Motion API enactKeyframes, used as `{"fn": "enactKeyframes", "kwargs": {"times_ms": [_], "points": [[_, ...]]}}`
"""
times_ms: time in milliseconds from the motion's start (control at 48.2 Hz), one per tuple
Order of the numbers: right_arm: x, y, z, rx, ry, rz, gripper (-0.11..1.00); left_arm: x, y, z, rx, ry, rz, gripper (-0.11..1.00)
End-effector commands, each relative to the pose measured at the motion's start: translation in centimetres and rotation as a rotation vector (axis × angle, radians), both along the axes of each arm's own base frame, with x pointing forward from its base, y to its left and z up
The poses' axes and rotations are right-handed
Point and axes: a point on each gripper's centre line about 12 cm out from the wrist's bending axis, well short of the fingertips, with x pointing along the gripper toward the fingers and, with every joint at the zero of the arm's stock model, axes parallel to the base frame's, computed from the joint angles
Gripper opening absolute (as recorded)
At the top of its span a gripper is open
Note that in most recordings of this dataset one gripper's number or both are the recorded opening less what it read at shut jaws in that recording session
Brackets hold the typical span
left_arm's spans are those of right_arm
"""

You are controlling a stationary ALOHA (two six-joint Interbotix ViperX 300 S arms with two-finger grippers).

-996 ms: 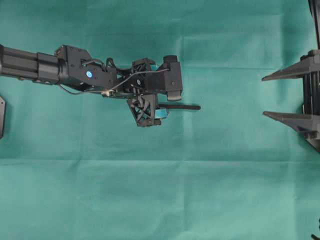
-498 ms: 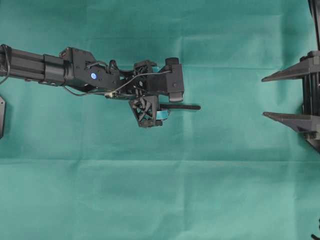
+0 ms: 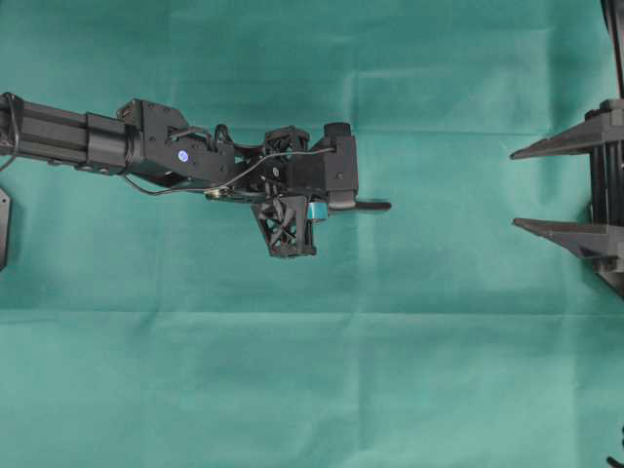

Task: Peel off the Velcro with your right arm.
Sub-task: 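Close the left gripper on the strip's left end, then lift the strip and rotate the left gripper to hold it upright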

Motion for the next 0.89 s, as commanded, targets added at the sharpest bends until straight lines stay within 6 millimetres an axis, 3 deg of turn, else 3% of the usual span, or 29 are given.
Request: {"fn": "enactKeyframes", "kwargs": {"times_ms": [0, 415, 871], "points": [[0.1, 0.0, 0.5, -0.001, -0.017, 0.000, 0.69, 0.4, -0.2, 1.6, 0.001, -0.028, -0.004, 0.10], [0.0, 0.1, 1.2, -0.012, -0.045, 0.005, 0.69, -0.2, -1.4, 6.5, 0.000, -0.109, -0.021, 0.10], [0.4, 0.5, 5.1, -0.119, -0.103, 0.023, 0.68, -3.0, -2.5, 14.3, -0.074, -0.275, 0.035, 0.10]]}}
